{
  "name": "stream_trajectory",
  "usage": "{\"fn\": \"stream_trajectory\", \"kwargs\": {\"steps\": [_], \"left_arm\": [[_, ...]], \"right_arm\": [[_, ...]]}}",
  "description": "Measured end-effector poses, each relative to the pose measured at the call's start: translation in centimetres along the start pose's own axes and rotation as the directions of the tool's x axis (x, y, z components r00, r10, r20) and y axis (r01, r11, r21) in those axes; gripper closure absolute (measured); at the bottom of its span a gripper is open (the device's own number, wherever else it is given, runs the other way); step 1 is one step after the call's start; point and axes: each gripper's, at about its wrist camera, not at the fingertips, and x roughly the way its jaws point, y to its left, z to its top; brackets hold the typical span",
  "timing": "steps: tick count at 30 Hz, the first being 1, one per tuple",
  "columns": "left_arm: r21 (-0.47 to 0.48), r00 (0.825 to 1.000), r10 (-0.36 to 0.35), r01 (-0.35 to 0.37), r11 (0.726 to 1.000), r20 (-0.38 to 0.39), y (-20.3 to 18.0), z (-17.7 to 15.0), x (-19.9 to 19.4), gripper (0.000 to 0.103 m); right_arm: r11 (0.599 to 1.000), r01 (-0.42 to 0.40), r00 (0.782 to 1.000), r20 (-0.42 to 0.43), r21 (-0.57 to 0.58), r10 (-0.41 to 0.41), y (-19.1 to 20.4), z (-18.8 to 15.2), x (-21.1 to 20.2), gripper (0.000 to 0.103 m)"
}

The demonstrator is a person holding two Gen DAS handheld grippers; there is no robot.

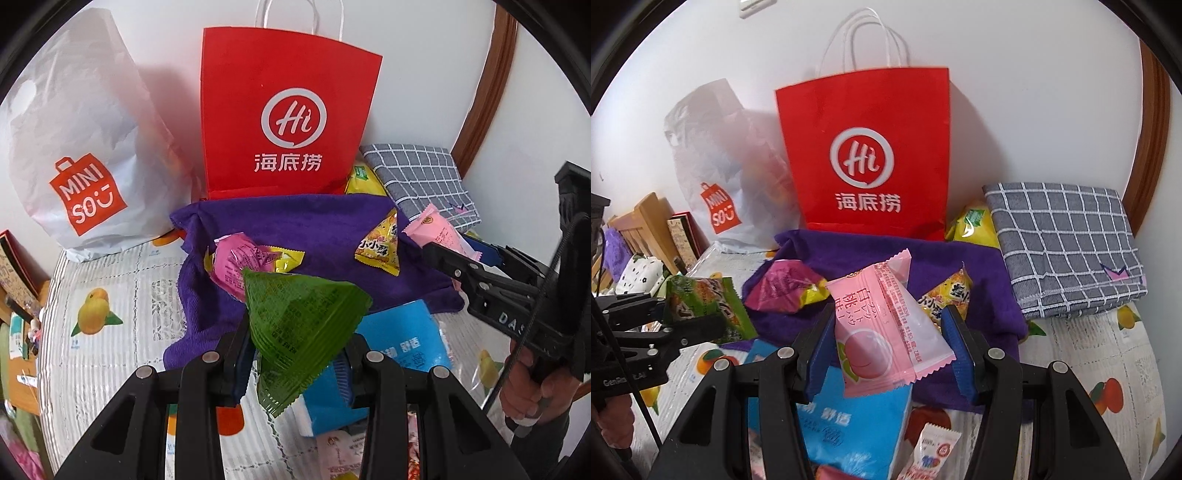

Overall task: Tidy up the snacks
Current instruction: 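Carry both held bags forward over the purple towel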

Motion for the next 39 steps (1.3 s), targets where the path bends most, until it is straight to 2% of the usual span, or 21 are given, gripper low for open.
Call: {"fn": "stream_trajectory", "kwargs": {"steps": [5, 13, 19, 25, 34, 39], "left_arm": [[-0.008, 1.000, 0.015, -0.015, 1.000, -0.026, 1.3, 0.0, 1.5, 0.068], [-0.064, 0.999, -0.034, 0.032, 0.997, -0.040, 2.6, 0.8, 3.3, 0.068], [-0.085, 0.996, -0.067, 0.062, 0.994, -0.059, 2.1, 1.9, 5.1, 0.068], [-0.092, 0.994, -0.086, 0.080, 0.993, -0.072, 1.2, 3.4, 7.2, 0.067], [-0.038, 0.993, -0.084, 0.081, 0.996, -0.087, -0.8, 3.6, 9.2, 0.067], [-0.056, 0.989, -0.106, 0.100, 0.993, -0.102, -0.5, 3.4, 10.1, 0.067]], "right_arm": [[0.997, 0.002, 1.000, -0.021, 0.072, -0.001, -2.0, -0.1, 1.9, 0.047], [0.992, 0.027, 0.999, -0.024, 0.121, -0.024, -4.5, 0.1, 3.0, 0.047], [0.995, 0.050, 0.997, -0.069, 0.082, -0.045, -4.3, -0.6, 5.0, 0.047], [0.994, 0.062, 0.994, -0.093, 0.091, -0.054, -4.6, -0.9, 6.7, 0.047], [0.993, 0.069, 0.989, -0.134, 0.098, -0.056, -5.1, -1.8, 8.7, 0.047], [0.992, 0.073, 0.987, -0.148, 0.106, -0.056, -5.3, -2.1, 9.0, 0.046]]}}
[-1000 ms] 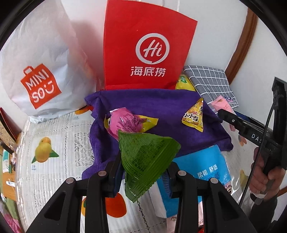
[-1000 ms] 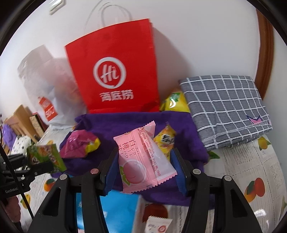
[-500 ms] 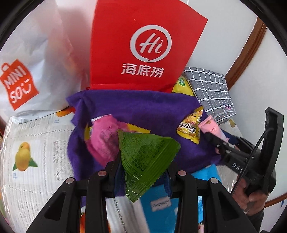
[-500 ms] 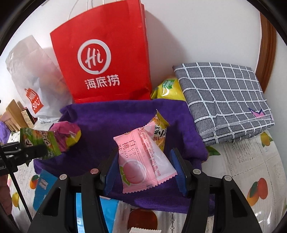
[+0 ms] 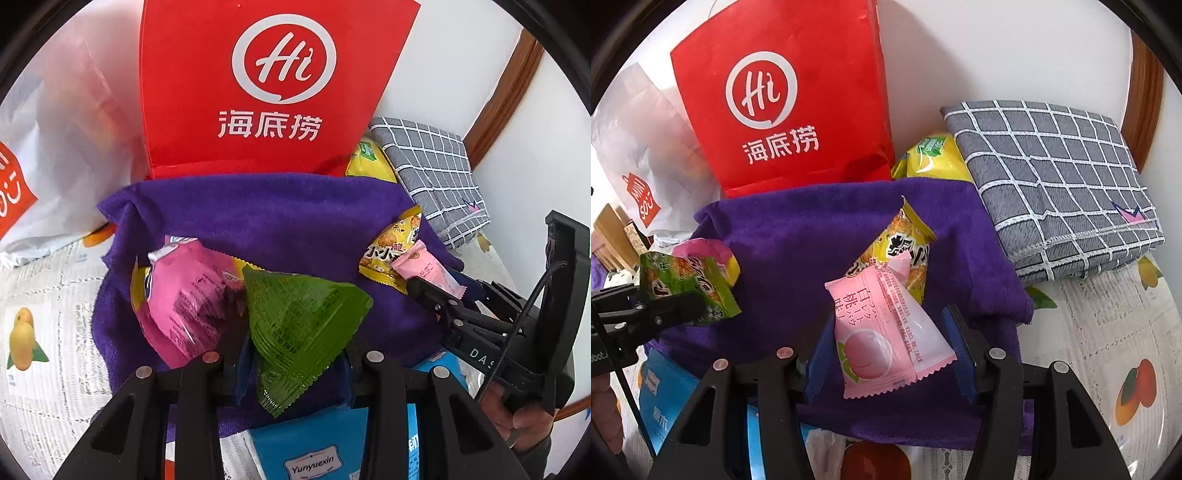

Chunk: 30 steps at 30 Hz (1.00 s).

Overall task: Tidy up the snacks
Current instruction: 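Open both tools to drop the bags onto the purple towel, then move both tools back toward the remaining snacks by the tissue box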

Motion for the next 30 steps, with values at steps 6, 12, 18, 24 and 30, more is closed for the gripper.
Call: {"fn": "stream_trajectory", "kwargs": {"steps": [6, 12, 18, 24, 30], "left_arm": [[0.005, 1.000, -0.008, 0.008, 1.000, -0.009, 0.0, 0.0, 0.1, 0.067], [-0.017, 1.000, -0.008, 0.008, 1.000, -0.005, 0.1, 0.1, -0.4, 0.049], [-0.034, 1.000, 0.001, 0.000, 0.999, 0.024, -0.4, -0.5, -2.0, 0.037], [-0.027, 0.998, 0.027, -0.026, 0.999, 0.049, -1.2, -1.7, -4.5, 0.037], [-0.017, 0.997, 0.029, -0.028, 0.999, 0.076, -1.7, -4.0, -7.4, 0.037]], "right_arm": [[1.000, -0.022, 1.000, 0.002, 0.012, 0.022, 0.0, 0.2, -0.4, 0.039], [1.000, -0.028, 0.999, 0.024, 0.004, 0.028, 0.5, 0.2, -1.1, 0.028], [0.999, -0.024, 0.999, 0.039, 0.041, 0.022, 0.5, -0.6, -2.4, 0.027], [1.000, -0.010, 0.996, 0.090, 0.025, 0.008, 1.1, -1.2, -4.9, 0.027], [1.000, 0.019, 0.992, 0.124, -0.012, -0.018, 1.7, -2.8, -8.7, 0.027]]}}
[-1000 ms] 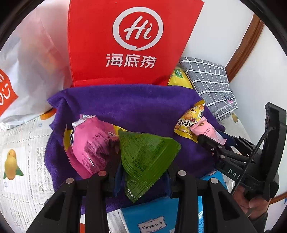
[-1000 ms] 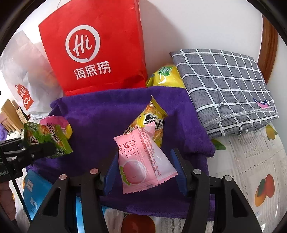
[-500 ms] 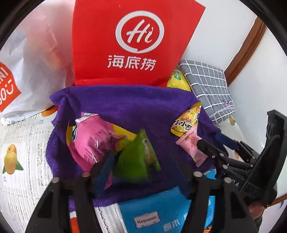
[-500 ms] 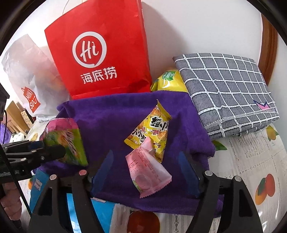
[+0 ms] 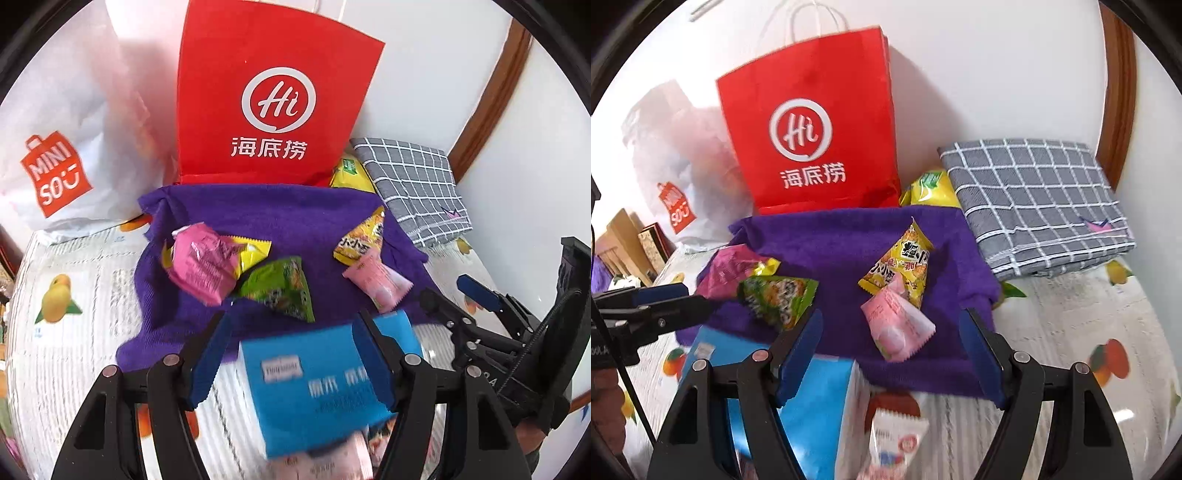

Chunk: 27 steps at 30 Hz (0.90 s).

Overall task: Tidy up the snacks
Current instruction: 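Move both tools back toward the remaining snacks by the tissue box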

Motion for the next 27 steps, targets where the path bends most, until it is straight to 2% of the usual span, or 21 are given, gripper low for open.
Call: {"fn": "stream_trajectory", "kwargs": {"steps": [6, 13, 17, 21, 25, 27], "left_arm": [[0.040, 1.000, 0.007, -0.007, 0.999, -0.006, -0.2, -2.7, -1.6, 0.037], [0.102, 0.999, 0.025, -0.027, 0.994, 0.029, -0.2, -5.6, -3.5, 0.037], [0.101, 1.000, -0.002, -0.001, 0.995, 0.030, 0.4, -6.8, -3.8, 0.037], [0.092, 0.999, -0.023, 0.020, 0.996, 0.027, 1.4, -7.7, -3.4, 0.037], [0.069, 0.997, -0.079, 0.079, 0.995, 0.004, 2.3, -8.2, -2.6, 0.037], [0.063, 0.996, -0.085, 0.085, 0.994, -0.010, 2.3, -8.4, -2.2, 0.037]], "right_arm": [[0.999, 0.029, 0.999, -0.019, 0.027, -0.029, -0.8, -2.3, -2.7, 0.027], [0.997, 0.057, 0.996, -0.070, 0.050, -0.053, -1.5, -5.2, -4.3, 0.027], [0.996, 0.053, 0.994, -0.097, 0.076, -0.045, -1.7, -6.9, -4.7, 0.027], [0.995, 0.078, 0.989, -0.127, 0.061, -0.070, -1.3, -8.3, -4.7, 0.027], [0.993, 0.106, 0.984, -0.152, 0.054, -0.096, -1.1, -9.6, -4.5, 0.023], [0.991, 0.112, 0.981, -0.168, 0.070, -0.099, -1.2, -10.2, -4.2, 0.023]]}}
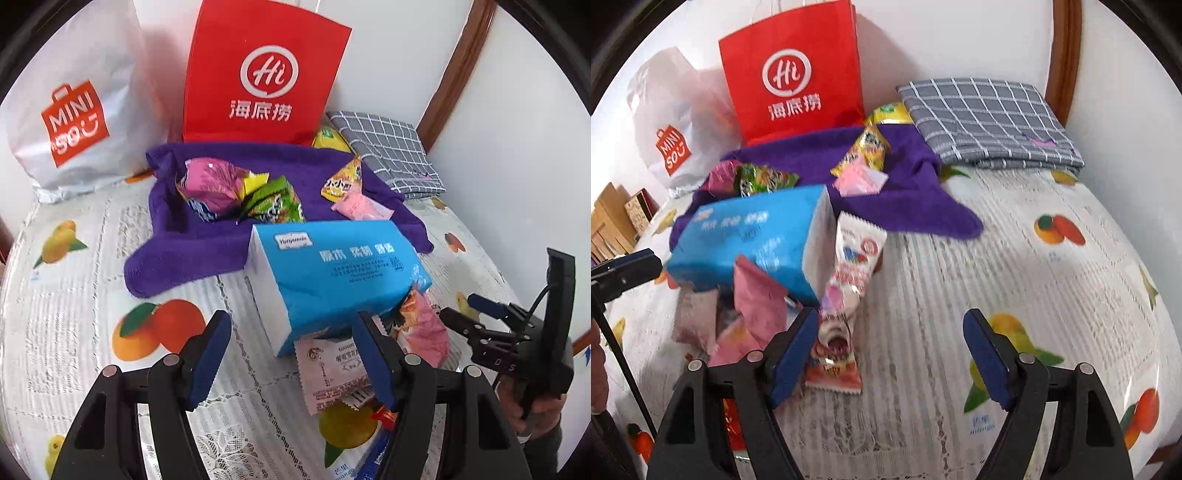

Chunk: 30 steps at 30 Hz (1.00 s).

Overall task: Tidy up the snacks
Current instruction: 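Move both tools back toward the remaining snacks by the tissue box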

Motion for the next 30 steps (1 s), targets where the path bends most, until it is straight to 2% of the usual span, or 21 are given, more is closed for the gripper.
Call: {"fn": "stream_trajectory", "kwargs": {"steps": [3, 7, 9, 12, 17, 21, 26, 28, 30], "left_arm": [[-0.003, 1.000, -0.003, 0.003, 1.000, 0.015, -0.1, -0.4, -0.3, 0.037], [-0.032, 0.998, -0.067, 0.068, 0.997, 0.018, 0.1, -0.6, -0.1, 0.037], [-0.051, 0.997, -0.074, 0.074, 0.996, 0.006, 0.4, -0.7, 0.3, 0.037], [-0.065, 0.999, -0.043, 0.043, 0.997, 0.006, 0.8, -0.7, 0.5, 0.037], [-0.048, 0.998, 0.016, -0.013, 0.999, 0.059, 0.7, -0.6, 0.0, 0.037], [-0.054, 0.999, 0.003, -0.001, 0.999, 0.051, 0.9, -0.6, 0.4, 0.037], [-0.067, 0.999, 0.016, -0.013, 0.998, 0.039, 1.3, -0.5, 1.1, 0.037], [-0.073, 0.999, 0.010, -0.008, 0.997, 0.035, 1.6, -0.5, 1.2, 0.037], [-0.085, 0.999, -0.004, 0.008, 0.996, 0.040, 1.8, -0.5, 1.2, 0.037]], "right_arm": [[0.999, -0.007, 1.000, -0.024, 0.031, 0.008, -0.1, -0.7, 0.9, 0.023], [0.999, -0.017, 1.000, -0.016, 0.049, 0.018, 0.3, -1.5, 2.2, 0.023], [0.999, -0.002, 1.000, -0.006, 0.038, 0.003, 0.6, -1.4, 2.3, 0.023], [0.999, -0.008, 1.000, 0.003, 0.035, 0.007, 0.5, -1.3, 2.3, 0.023], [0.997, -0.009, 0.999, 0.052, 0.078, 0.005, -0.6, -1.4, 1.4, 0.023], [0.999, 0.004, 0.998, 0.056, 0.052, -0.007, -0.7, -0.5, 1.6, 0.023], [0.998, -0.051, 0.998, 0.045, 0.041, 0.049, 0.3, 0.7, 2.5, 0.023], [0.999, -0.047, 0.998, 0.032, 0.026, 0.046, 0.9, 0.7, 3.1, 0.023], [0.996, -0.084, 0.996, 0.001, 0.030, 0.084, 1.0, 0.4, 3.8, 0.031]]}}
